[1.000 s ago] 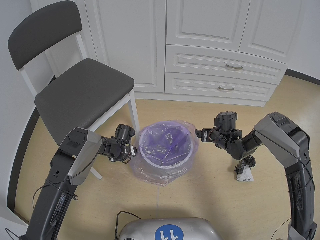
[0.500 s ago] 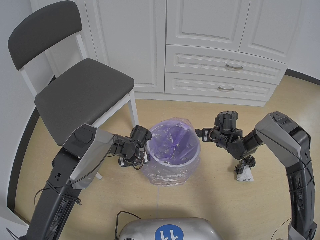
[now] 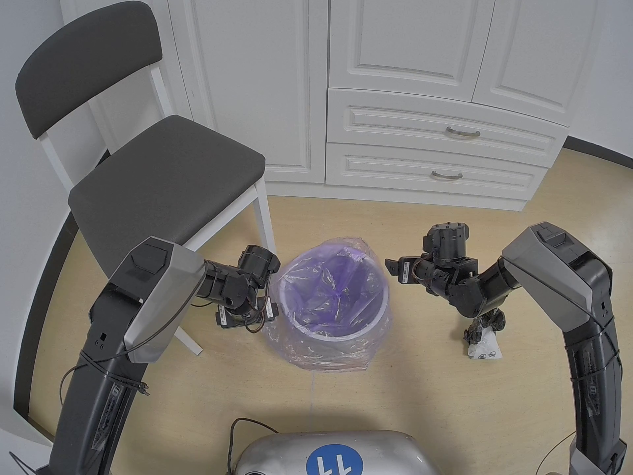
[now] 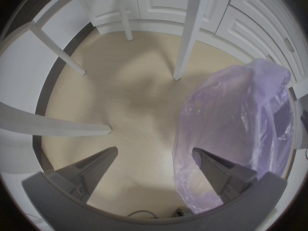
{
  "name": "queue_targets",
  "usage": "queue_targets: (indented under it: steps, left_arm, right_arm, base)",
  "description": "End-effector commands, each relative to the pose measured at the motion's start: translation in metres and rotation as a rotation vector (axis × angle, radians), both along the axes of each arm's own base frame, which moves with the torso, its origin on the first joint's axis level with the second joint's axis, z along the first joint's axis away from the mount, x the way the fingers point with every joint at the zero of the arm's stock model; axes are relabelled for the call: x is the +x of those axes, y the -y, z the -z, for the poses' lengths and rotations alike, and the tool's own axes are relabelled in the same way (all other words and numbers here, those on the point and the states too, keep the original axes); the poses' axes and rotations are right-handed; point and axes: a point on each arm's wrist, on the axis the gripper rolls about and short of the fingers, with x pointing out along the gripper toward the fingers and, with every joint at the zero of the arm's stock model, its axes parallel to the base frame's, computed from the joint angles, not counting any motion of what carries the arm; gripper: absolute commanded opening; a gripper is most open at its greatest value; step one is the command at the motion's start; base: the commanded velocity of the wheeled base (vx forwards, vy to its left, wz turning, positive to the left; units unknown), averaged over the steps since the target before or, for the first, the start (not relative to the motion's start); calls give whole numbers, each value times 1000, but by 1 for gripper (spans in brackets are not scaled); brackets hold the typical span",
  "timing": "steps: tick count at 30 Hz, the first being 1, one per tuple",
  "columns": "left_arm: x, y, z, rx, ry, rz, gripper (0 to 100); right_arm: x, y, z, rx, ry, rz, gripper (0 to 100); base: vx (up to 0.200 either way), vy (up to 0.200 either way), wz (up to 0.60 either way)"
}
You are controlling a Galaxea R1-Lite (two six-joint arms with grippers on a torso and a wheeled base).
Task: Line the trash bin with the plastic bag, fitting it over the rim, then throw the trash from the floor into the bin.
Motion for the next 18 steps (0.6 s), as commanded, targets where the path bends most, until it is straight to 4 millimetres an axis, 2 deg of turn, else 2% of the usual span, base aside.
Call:
queue_targets:
  steps: [1, 5, 10, 14, 16, 17, 18]
  left_arm:
    - [-1, -6, 3, 7, -13, -11, 100]
    - [0, -8, 1, 5, -8, -15, 100]
    - [8, -13, 0, 31, 20, -9, 100]
    - [22, -18, 7, 42, 45, -12, 100]
    - [24, -22, 26, 46, 25, -5, 100]
    - [24, -22, 26, 46, 25, -5, 100]
    - [26, -22, 34, 70, 36, 42, 100]
  right_arm:
    - [4, 4, 8, -5, -14, 11, 100]
    - [10, 7, 18, -16, -40, 18, 100]
    - [22, 15, 39, -31, -89, 40, 100]
    - [28, 20, 47, -35, -107, 53, 100]
    - [30, 22, 48, -36, -111, 58, 100]
    - [30, 22, 48, -36, -111, 58, 100]
    - [31, 23, 48, -32, -110, 58, 100]
  base:
    - [0, 0, 0]
    - [0, 0, 0]
    - [0, 0, 0]
    - [0, 0, 0]
    - [0, 0, 0]
    - [0, 0, 0]
    - [0, 0, 0]
